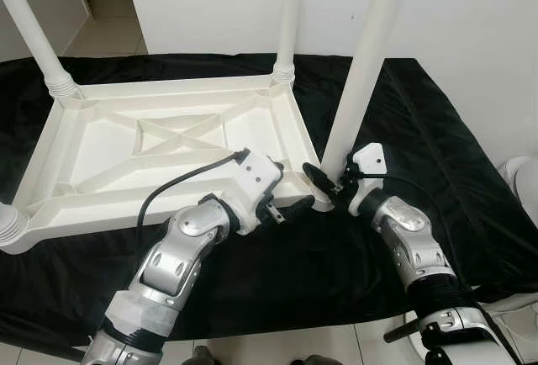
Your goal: Building children table
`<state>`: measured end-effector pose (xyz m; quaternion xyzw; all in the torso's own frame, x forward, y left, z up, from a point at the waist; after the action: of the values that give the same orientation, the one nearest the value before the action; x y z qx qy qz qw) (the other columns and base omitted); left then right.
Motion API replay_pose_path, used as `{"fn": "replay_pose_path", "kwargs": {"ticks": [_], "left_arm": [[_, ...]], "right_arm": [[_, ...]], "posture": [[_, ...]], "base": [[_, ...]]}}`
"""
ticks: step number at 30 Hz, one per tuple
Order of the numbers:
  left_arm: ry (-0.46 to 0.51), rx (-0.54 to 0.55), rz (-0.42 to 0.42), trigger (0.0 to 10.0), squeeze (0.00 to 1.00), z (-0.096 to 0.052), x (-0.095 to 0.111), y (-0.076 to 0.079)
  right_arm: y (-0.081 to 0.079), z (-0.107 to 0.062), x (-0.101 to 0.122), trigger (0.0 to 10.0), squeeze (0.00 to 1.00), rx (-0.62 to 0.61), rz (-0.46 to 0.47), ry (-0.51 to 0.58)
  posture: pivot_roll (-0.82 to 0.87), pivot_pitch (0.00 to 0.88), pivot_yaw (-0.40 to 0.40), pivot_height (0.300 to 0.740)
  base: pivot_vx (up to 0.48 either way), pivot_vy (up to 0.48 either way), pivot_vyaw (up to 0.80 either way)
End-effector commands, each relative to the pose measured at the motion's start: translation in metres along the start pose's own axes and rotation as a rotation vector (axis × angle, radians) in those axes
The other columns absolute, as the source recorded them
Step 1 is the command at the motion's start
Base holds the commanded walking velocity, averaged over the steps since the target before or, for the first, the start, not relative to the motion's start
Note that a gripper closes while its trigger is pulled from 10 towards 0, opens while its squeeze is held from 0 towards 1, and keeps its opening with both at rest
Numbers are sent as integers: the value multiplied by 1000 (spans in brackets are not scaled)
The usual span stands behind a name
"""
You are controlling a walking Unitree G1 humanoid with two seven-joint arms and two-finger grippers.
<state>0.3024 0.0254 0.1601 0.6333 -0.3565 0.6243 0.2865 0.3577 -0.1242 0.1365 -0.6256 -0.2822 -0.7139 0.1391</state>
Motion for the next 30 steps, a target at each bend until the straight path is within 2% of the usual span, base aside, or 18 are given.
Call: {"fn": "replay_pose_path", "kwargs": {"ticks": [1, 4, 8, 9, 12, 16, 17, 18, 19, 21, 23, 25, 30], "left_arm": [[-13, -1, 0, 10000, 0, 0, -3, 2], [-15, -1, 0, 10000, 0, -1, -3, 2], [-19, -4, 0, 10000, 0, -1, -4, 3], [-22, -5, 0, 10000, 0, -1, -5, 3], [-23, -5, 1, 10000, 0, -1, -5, 3], [-26, -1, 2, 10000, 0, -1, -7, 1], [-26, -1, 2, 10000, 0, -1, -7, 1], [-27, 1, 3, 10000, 0, 0, -7, 1], [-27, 1, 3, 10000, 0, 0, -7, 1], [-28, -3, -1, 10000, 0, 0, -8, 3], [-27, -5, -2, 10000, 0, 0, -7, 3], [-27, -10, -3, 10000, 0, 0, -7, 3], [-27, -16, -3, 10000, 0, 0, -6, 3]], "right_arm": [[3, -5, -13, 10000, 0, -52, 21, -61], [3, -4, -14, 10000, 0, -83, 11, -72], [-4, -1, -12, 10000, 0, -162, 39, -80], [-6, 0, -9, 10000, 0, -215, 63, -73], [-6, 0, -8, 10000, 0, -248, 82, -74], [-5, -1, -6, 10000, 0, -404, 126, -76], [-5, -1, -6, 10000, 0, -404, 126, -76], [-4, -3, -7, 10000, 0, -472, 128, -95], [-4, -3, -7, 10000, 0, -472, 128, -95], [-7, -3, -2, 10000, 0, -590, 158, -106], [-8, -3, 0, 10000, 0, -617, 169, -104], [-16, 1, 6, 10000, 0, -594, 179, -83], [-17, 2, 11, 10000, 0, -575, 167, -70]], "posture": [[-64, 39, -3, 740], [-63, 40, -2, 740], [-65, 42, 2, 740], [-66, 41, 4, 740], [-65, 40, 4, 740], [-67, 41, 4, 740], [-67, 41, 4, 740], [-67, 41, 4, 740], [-67, 41, 4, 740], [-70, 42, 8, 740], [-70, 42, 8, 740], [-76, 43, 19, 740], [-79, 44, 21, 740]], "base": [[0, 0, 0], [0, 0, 0], [0, 0, 0], [0, 0, 0], [0, 0, 0], [0, 0, 0], [0, 0, 0], [0, 0, 0], [0, 0, 0], [0, 0, 0], [0, 0, 0], [0, 0, 0], [0, 0, 0]]}}
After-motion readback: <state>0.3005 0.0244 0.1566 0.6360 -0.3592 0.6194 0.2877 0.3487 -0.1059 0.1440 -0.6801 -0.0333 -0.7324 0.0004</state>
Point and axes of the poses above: a point about 5 cm out from each wrist's last joint towards the gripper, its own z axis pointing out of the wrist towards the gripper, its own x axis along the axis of the wrist's last joint, y = z × x, the point moved 4 cm from there along z, pointing out of the wrist towards the gripper, and after that the axes turned 5 degrees about -z, right-handed, at the moved point
